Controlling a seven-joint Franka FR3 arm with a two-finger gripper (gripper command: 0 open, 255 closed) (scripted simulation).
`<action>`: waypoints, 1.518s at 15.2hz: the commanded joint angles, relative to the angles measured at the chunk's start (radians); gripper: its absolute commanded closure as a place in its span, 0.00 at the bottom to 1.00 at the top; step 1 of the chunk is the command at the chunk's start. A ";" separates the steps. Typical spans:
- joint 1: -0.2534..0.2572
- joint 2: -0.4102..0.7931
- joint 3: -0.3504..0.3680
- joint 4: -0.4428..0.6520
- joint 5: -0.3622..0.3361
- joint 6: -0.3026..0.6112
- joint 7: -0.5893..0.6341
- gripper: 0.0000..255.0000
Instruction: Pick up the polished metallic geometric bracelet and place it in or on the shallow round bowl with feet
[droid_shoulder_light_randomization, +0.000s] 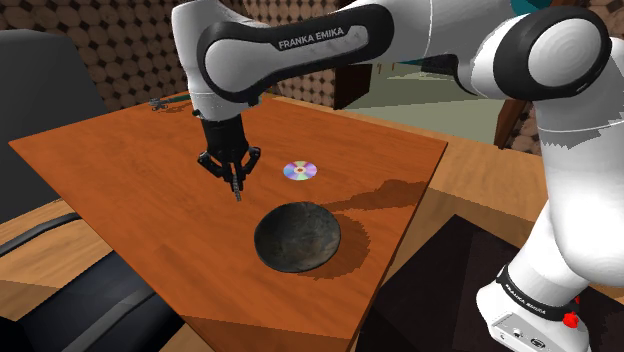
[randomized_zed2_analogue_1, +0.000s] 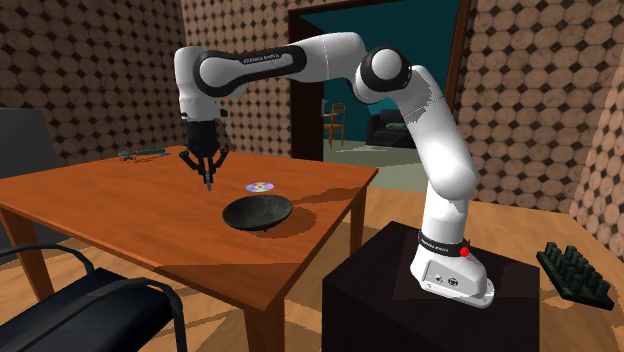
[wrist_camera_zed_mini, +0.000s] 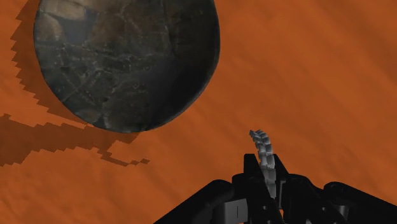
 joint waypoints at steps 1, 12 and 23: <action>0.003 -0.001 0.001 0.025 0.001 -0.026 -0.001 1.00; -0.085 -0.292 0.049 -0.304 0.129 0.039 -0.014 1.00; -0.114 -0.591 0.062 -0.669 0.296 0.150 -0.073 1.00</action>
